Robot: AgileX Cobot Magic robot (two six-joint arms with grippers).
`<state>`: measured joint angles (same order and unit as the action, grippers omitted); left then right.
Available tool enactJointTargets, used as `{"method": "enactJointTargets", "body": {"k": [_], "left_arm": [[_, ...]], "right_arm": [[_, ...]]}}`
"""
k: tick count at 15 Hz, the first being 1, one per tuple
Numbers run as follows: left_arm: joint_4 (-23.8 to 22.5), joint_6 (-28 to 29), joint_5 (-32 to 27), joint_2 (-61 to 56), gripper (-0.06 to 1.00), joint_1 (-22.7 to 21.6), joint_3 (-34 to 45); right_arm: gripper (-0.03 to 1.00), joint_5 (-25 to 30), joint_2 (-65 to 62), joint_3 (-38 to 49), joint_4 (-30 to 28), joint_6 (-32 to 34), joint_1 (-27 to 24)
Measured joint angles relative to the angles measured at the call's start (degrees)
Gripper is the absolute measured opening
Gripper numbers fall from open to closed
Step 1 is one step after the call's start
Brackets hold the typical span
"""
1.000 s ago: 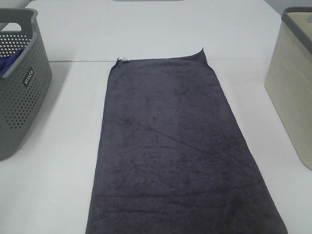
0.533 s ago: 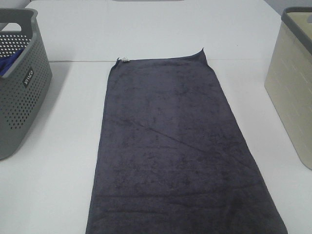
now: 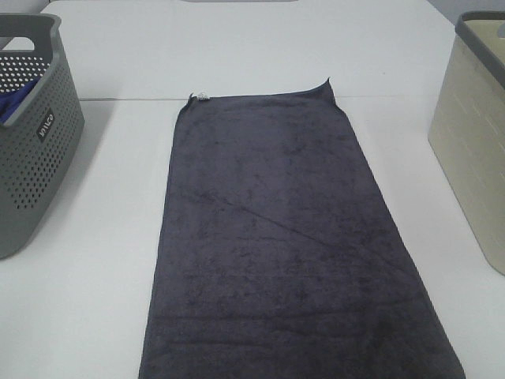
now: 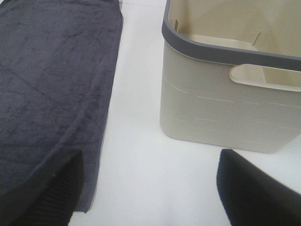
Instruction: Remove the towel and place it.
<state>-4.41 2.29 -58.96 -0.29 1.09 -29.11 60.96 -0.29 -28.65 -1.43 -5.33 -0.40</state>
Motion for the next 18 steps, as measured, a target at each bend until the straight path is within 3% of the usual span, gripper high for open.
{"method": "enactJointTargets", "body": {"k": [3,6,18], "left_arm": [[0.06,0.06,0.00,0.00,0.68,-0.92,0.00],[1.72,0.06,0.00,0.00,0.68,-5.56,0.00],[2.46,0.06,0.00,0.00,0.68,-5.79,0.00]], "right_arm": [[0.76,0.00,0.00,0.00,0.00,0.00,0.00],[0.76,0.00,0.00,0.00,0.00,0.00,0.00],[0.76,0.00,0.00,0.00,0.00,0.00,0.00]]}}
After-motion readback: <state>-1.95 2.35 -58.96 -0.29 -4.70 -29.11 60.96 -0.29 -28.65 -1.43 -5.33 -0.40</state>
